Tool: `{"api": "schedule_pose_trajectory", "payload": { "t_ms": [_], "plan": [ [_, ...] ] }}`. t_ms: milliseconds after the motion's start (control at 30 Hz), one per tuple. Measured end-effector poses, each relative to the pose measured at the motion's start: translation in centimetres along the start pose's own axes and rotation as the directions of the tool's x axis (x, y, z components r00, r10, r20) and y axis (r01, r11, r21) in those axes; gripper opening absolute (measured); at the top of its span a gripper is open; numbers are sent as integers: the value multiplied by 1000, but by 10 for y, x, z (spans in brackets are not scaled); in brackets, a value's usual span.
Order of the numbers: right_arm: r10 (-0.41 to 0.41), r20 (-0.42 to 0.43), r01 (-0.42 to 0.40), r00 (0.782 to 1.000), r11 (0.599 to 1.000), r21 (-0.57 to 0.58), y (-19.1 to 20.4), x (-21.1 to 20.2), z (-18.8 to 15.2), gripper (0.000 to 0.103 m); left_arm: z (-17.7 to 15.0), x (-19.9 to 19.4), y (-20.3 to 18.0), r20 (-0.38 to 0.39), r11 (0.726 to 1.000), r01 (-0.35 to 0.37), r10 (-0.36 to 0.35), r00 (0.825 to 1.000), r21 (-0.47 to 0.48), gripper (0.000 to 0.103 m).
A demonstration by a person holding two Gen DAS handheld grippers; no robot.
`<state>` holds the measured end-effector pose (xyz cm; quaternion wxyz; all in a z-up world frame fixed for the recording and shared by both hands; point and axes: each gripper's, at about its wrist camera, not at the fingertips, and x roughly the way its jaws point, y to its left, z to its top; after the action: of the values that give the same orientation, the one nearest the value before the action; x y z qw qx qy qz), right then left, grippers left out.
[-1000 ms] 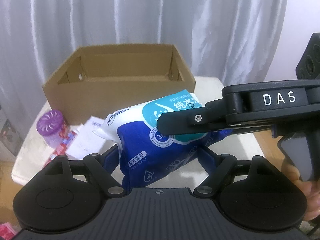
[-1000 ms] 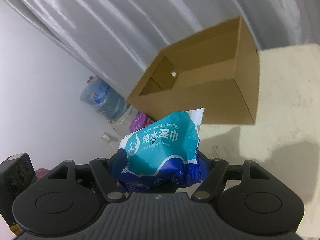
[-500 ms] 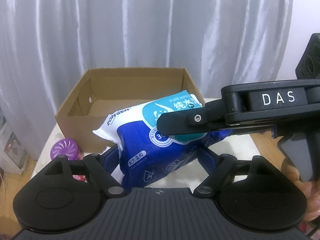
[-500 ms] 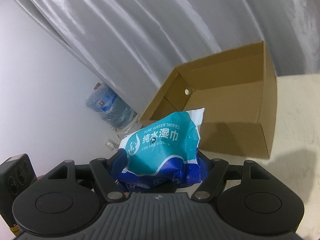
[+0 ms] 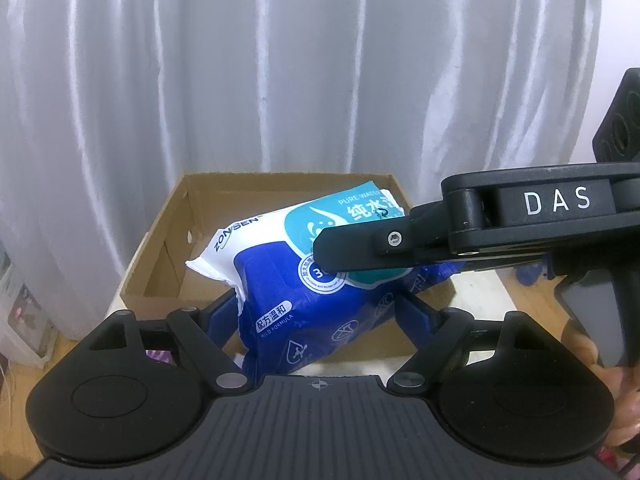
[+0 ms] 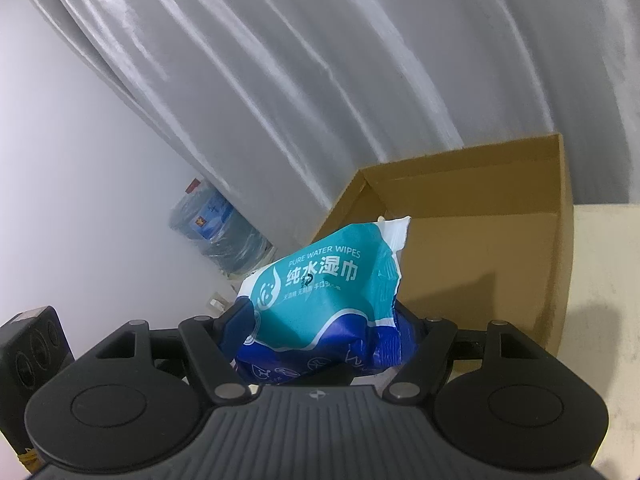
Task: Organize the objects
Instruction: 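Carry the wipes pack with both grippers over the cardboard box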
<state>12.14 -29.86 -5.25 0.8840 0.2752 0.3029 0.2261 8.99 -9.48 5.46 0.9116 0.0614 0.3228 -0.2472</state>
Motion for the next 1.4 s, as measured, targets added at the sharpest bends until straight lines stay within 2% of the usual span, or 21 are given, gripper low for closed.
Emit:
{"api": "schedule_pose_trajectory", "payload": {
  "t_ms": [233, 433, 600, 667, 767, 900, 967, 1000, 1033, 1133, 1267, 1400],
  "plan": [
    [-37, -29, 36, 999, 999, -18, 1, 24, 26, 76, 23, 31, 23, -39, 999, 35, -35, 999, -24, 82],
    [-34, -74, 37, 997, 999, 39, -16, 55, 62, 76, 49, 69, 42, -79, 999, 32, -32, 996, -1, 82],
    [-47, -132, 60, 990, 993, 98, -39, 94, 91, 77, 71, 111, 58, -146, 999, 36, -32, 989, 24, 82],
    [-69, -161, 88, 985, 989, 116, -48, 113, 99, 77, 78, 131, 64, -183, 999, 34, -26, 983, 39, 82],
    [-132, -197, 150, 971, 985, 81, -51, 139, 104, 79, 84, 156, 70, -234, 997, 20, -3, 972, 70, 82],
    [-152, -252, 181, 956, 979, 95, -66, 167, 102, 79, 88, 179, 67, -252, 990, -22, 57, 966, 139, 80],
    [-149, -272, 184, 951, 977, 109, -74, 179, 98, 79, 89, 186, 68, -256, 990, -9, 45, 966, 142, 76],
    [-131, -264, 168, 956, 978, 126, -79, 182, 97, 78, 90, 188, 69, -253, 989, -1, 39, 967, 149, 75],
    [-113, -258, 152, 960, 979, 136, -83, 186, 98, 79, 89, 191, 68, -256, 988, -7, 47, 965, 157, 76],
    [-132, -256, 174, 958, 973, 152, -93, 189, 95, 79, 89, 194, 64, -254, 985, -14, 57, 966, 170, 76],
    [-143, -259, 189, 955, 968, 165, -101, 181, 93, 80, 88, 186, 64, -233, 985, -15, 55, 971, 170, 80],
    [-136, -212, 180, 968, 962, 204, -108, 163, 100, 81, 83, 173, 65, -222, 986, -29, 65, 973, 162, 81]
  ]
}}
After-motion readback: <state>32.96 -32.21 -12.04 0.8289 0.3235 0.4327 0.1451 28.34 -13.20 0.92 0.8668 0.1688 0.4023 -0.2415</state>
